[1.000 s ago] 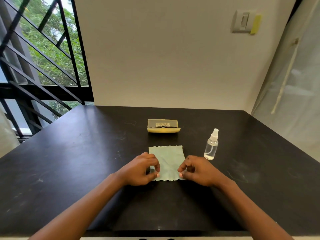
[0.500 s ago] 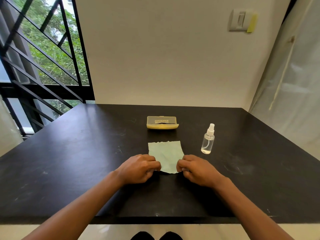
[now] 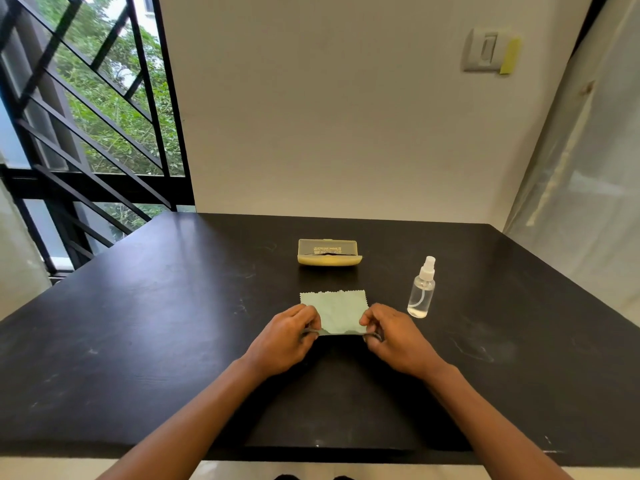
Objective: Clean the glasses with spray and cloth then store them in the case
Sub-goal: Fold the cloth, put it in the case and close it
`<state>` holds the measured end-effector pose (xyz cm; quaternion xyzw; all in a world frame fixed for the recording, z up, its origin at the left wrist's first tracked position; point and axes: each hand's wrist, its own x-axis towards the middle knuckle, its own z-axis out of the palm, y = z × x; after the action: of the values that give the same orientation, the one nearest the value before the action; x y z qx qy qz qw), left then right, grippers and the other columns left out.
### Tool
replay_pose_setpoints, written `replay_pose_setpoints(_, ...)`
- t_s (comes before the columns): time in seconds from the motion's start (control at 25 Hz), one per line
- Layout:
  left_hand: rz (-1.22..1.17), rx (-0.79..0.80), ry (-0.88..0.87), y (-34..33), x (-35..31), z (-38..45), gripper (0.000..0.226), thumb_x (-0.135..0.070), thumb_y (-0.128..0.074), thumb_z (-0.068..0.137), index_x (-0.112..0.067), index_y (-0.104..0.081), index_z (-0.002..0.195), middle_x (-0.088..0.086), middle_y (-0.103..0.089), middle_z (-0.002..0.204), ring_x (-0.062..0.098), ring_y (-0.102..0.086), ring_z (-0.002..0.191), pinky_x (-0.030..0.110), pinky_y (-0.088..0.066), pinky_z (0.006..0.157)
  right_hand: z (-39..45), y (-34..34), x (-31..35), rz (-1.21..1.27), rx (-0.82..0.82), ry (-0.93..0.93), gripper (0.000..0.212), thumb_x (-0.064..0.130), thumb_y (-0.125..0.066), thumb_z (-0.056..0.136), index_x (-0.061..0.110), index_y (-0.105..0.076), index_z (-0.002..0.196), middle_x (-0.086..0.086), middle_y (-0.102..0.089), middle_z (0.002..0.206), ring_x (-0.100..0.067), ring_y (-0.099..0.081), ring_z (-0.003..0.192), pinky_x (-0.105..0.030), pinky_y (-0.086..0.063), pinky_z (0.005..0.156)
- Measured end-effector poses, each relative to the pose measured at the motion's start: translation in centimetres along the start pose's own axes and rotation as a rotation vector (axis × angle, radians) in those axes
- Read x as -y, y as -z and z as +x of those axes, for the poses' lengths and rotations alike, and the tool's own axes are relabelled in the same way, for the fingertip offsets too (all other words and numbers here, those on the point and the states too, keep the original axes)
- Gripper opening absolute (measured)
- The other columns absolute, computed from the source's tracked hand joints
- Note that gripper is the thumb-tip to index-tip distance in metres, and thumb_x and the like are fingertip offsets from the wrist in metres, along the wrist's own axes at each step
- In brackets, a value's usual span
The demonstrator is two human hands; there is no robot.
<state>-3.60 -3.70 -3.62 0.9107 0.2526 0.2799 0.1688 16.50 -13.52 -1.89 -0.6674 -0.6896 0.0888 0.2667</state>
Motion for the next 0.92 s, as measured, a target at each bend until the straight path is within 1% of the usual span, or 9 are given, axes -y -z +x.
replay_pose_setpoints(0.08, -0.103, -0.018, 0.116, 0.1, 0.1, -0.1, 0.021, -0.009, -0.062, 0.085, -0.022, -0.050, 0.097, -0.008, -0.057, 0.089, 0.009, -0.057, 0.082, 0.016, -0.051, 0.077, 0.0, 0.2, -0.3, 0.040, -0.017, -0.042, 0.020, 0.009, -0.060, 0.085, 0.020, -0.058, 0.102, 0.009, -0.052, 0.084, -0.003, -0.050, 0.073, -0.011, -0.042, 0.068)
replay_pose_setpoints(0.2, -0.218, -0.018, 0.241, 0.7, 0.4, 0.0, 0.019, -0.014, -0.066, 0.083, -0.027, -0.055, 0.092, -0.013, -0.059, 0.087, 0.006, -0.058, 0.082, 0.008, -0.047, 0.073, 0.1, 0.9, -0.5, 0.116, -0.021, -0.089, 0.014, 0.015, -0.065, 0.084, 0.027, -0.063, 0.090, 0.006, -0.058, 0.090, -0.007, -0.056, 0.081, -0.013, -0.045, 0.072)
replay_pose_setpoints(0.28, -0.271, 0.001, 0.299, 0.9, 0.5, 0.1, 0.014, -0.018, -0.066, 0.083, -0.030, -0.058, 0.084, -0.012, -0.062, 0.089, 0.007, -0.059, 0.085, 0.011, -0.047, 0.073, 0.2, 1.1, -0.6, 0.242, -0.032, -0.148, 0.015, 0.015, -0.065, 0.084, 0.030, -0.063, 0.085, 0.005, -0.062, 0.092, -0.009, -0.059, 0.083, -0.013, -0.047, 0.068)
replay_pose_setpoints(0.4, -0.451, -0.052, 0.417, 0.8, 0.6, 0.4, 0.008, -0.017, -0.061, 0.086, -0.025, -0.059, 0.084, -0.005, -0.065, 0.094, 0.013, -0.060, 0.091, 0.021, -0.051, 0.081, 0.5, 0.8, -0.4, 0.516, -0.049, -0.299, 0.014, 0.011, -0.059, 0.089, 0.024, -0.063, 0.092, 0.003, -0.063, 0.094, -0.010, -0.058, 0.078, -0.014, -0.047, 0.054)
replay_pose_setpoints(0.52, -0.582, -0.102, 0.517, 0.5, 0.6, 1.2, 0.006, -0.016, -0.056, 0.090, -0.021, -0.057, 0.089, 0.000, -0.062, 0.104, 0.018, -0.057, 0.098, 0.030, -0.051, 0.087, 1.4, 0.4, 0.0, 0.648, -0.095, -0.377, 0.018, 0.007, -0.052, 0.092, 0.021, -0.062, 0.097, 0.003, -0.058, 0.098, -0.010, -0.054, 0.075, -0.016, -0.048, 0.053)
replay_pose_setpoints(0.64, -0.601, -0.132, 0.551, 0.2, 0.4, 2.0, 0.006, -0.017, -0.052, 0.092, -0.021, -0.055, 0.090, -0.002, -0.059, 0.104, 0.018, -0.055, 0.098, 0.034, -0.052, 0.088, 2.2, 0.2, 0.1, 0.749, -0.145, -0.410, 0.017, 0.006, -0.053, 0.092, 0.017, -0.062, 0.101, 0.000, -0.059, 0.101, -0.011, -0.056, 0.071, -0.017, -0.049, 0.054)
replay_pose_setpoints(0.72, -0.597, -0.155, 0.548, 0.0, 0.4, 2.4, 0.005, -0.019, -0.052, 0.092, -0.022, -0.054, 0.089, -0.004, -0.058, 0.101, 0.017, -0.055, 0.096, 0.037, -0.052, 0.089, 2.5, 0.0, -0.1, 0.805, -0.157, -0.452, 0.012, 0.009, -0.056, 0.091, 0.013, -0.063, 0.099, -0.004, -0.060, 0.103, -0.015, -0.059, 0.075, -0.019, -0.052, 0.057)
replay_pose_setpoints(0.8, -0.575, -0.155, 0.533, -0.1, 0.6, 2.6, 0.004, -0.021, -0.053, 0.092, -0.023, -0.053, 0.089, -0.004, -0.058, 0.099, 0.016, -0.055, 0.094, 0.037, -0.053, 0.087, 2.6, -0.1, -0.3, 0.860, -0.167, -0.486, 0.009, 0.010, -0.058, 0.090, 0.010, -0.065, 0.095, -0.009, -0.061, 0.103, -0.016, -0.060, 0.076, -0.020, -0.053, 0.055)
replay_pose_setpoints(0.92, -0.522, -0.156, 0.520, -0.1, 0.9, 2.8, 0.003, -0.023, -0.054, 0.091, -0.024, -0.054, 0.088, -0.006, -0.059, 0.096, 0.014, -0.055, 0.091, 0.033, -0.052, 0.083, 2.7, -0.2, -0.6, 0.839, -0.140, -0.498, 0.008, 0.012, -0.059, 0.090, 0.010, -0.066, 0.094, -0.008, -0.061, 0.100, -0.016, -0.060, 0.073, -0.020, -0.052, 0.053)
